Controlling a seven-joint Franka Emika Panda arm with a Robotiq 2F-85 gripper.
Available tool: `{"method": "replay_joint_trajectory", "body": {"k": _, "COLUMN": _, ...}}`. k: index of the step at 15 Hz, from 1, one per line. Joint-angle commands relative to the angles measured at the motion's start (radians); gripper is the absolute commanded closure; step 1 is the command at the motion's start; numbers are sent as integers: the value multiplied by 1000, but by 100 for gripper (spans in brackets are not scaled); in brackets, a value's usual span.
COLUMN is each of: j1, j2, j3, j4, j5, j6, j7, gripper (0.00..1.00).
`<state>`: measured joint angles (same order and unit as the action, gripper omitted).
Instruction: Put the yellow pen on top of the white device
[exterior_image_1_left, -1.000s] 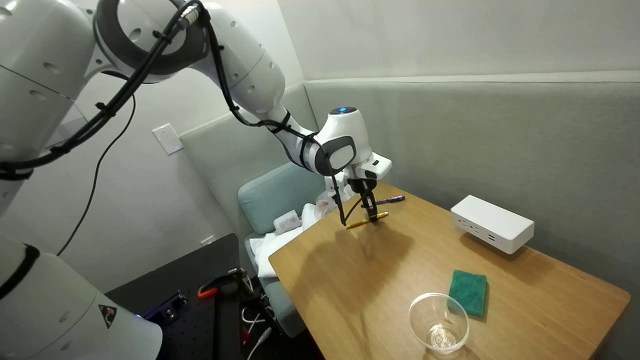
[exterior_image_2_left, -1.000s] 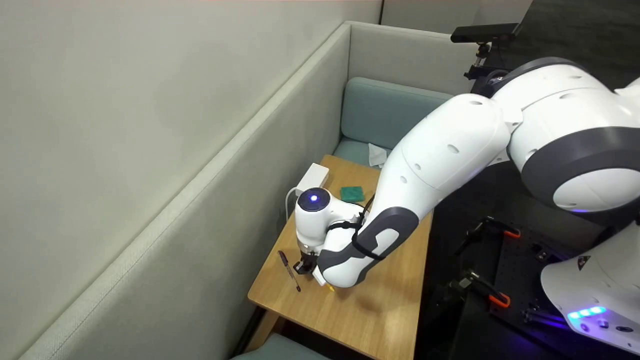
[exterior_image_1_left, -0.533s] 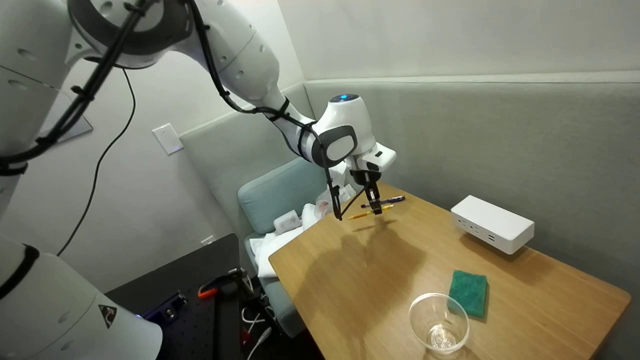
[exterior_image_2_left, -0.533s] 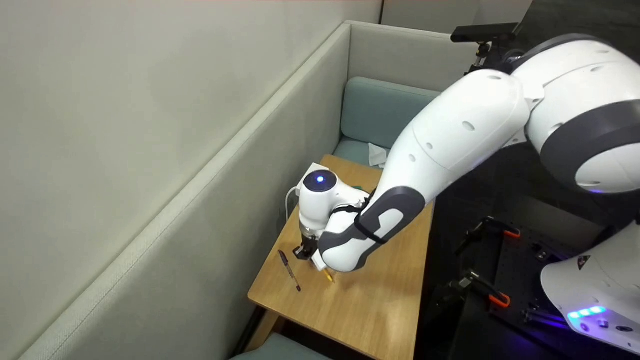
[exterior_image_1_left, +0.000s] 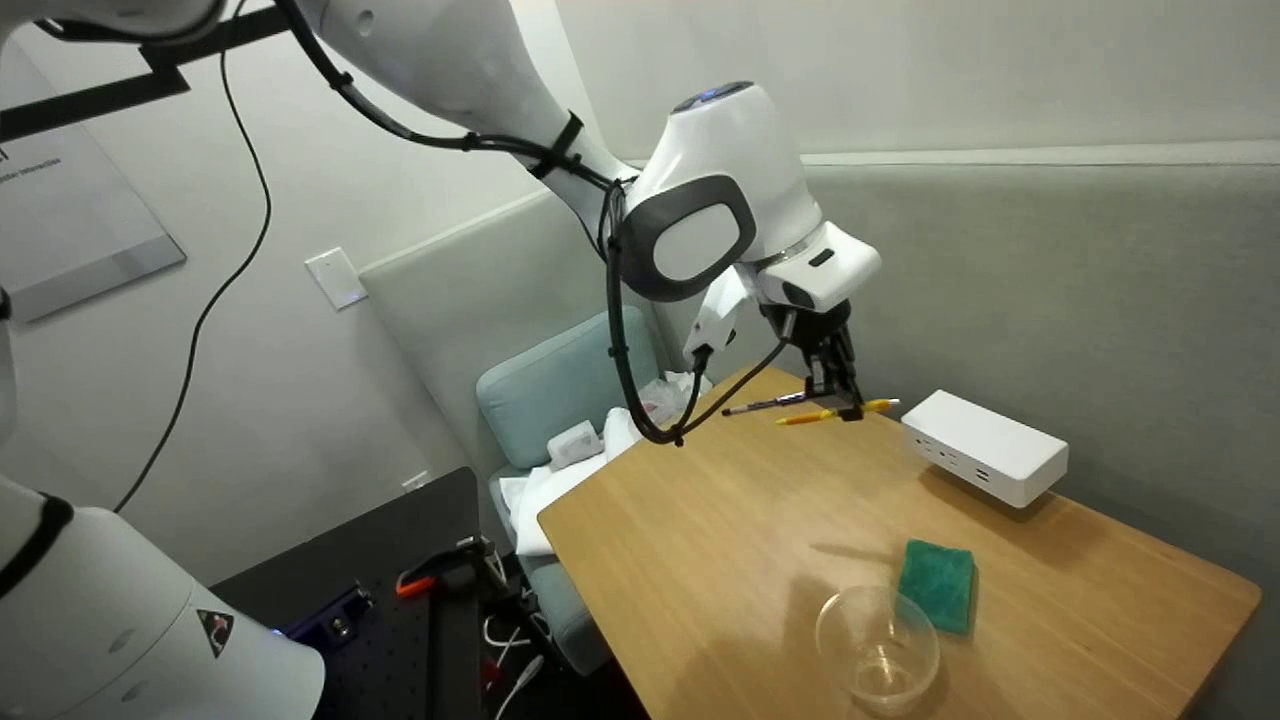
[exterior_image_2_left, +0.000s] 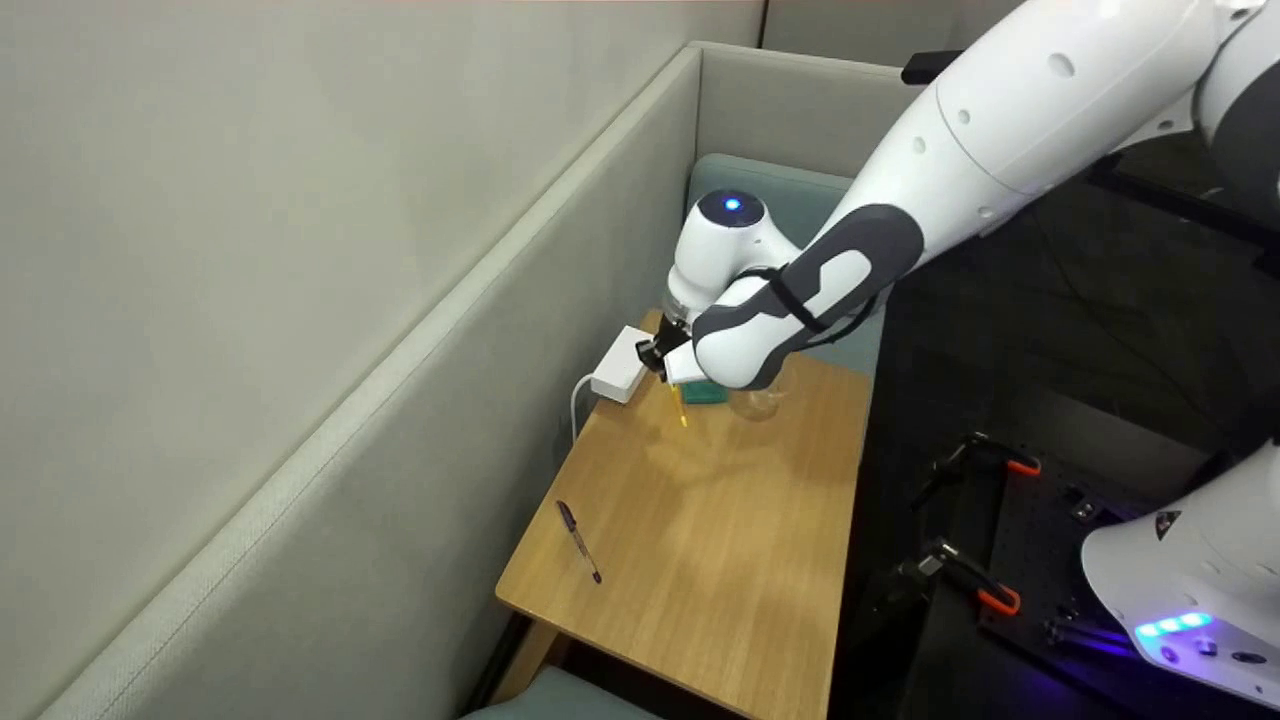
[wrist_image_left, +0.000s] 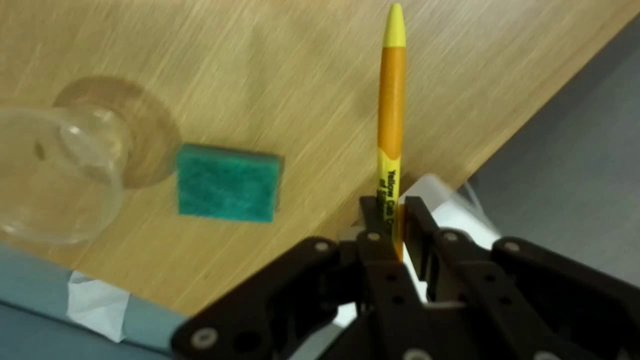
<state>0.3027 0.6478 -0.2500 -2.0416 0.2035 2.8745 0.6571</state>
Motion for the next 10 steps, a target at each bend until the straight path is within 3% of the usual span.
{"method": "replay_joint_trajectory", "body": {"k": 1, "j1": -57, "j2": -69, "j3": -18, "j4": -63, "j5": 25, "j6": 65, "j7": 58, "gripper": 96}}
{"method": "replay_joint_trajectory", "body": {"k": 2, "j1": -44, "j2": -30, "j3": -20, "j4": -21, "j5": -15, "j6": 31, "j7": 38, "gripper": 96}}
{"method": "replay_joint_trajectory", "body": {"k": 3, "j1": -61, "j2": -34, "j3": -21, "j4": -21, "j5": -19, "j6": 33, "j7": 35, "gripper": 84}}
{"method": "replay_joint_trajectory", "body": {"k": 5, "j1": -69, "j2": -30, "j3": -17, "j4": -21, "j5": -21, "j6": 32, "j7": 33, "gripper": 84}}
{"method": "replay_joint_trajectory", "body": {"k": 6, "j1": -65, "j2": -28, "j3": -13, "j4": -21, "j5": -20, "j6": 32, "j7": 33, "gripper": 96}}
{"method": "replay_joint_trajectory", "body": {"k": 7, "j1": -45, "j2": -3, "j3": -32, "j4": -5, "j5": -14, "j6": 60, "j7": 71, "gripper": 96}}
{"method": "replay_joint_trajectory", "body": {"k": 10, "j1": -84, "j2": 46, "j3": -16, "j4": 74, "j5": 38, "j6": 46, "j7": 143, "gripper": 96}}
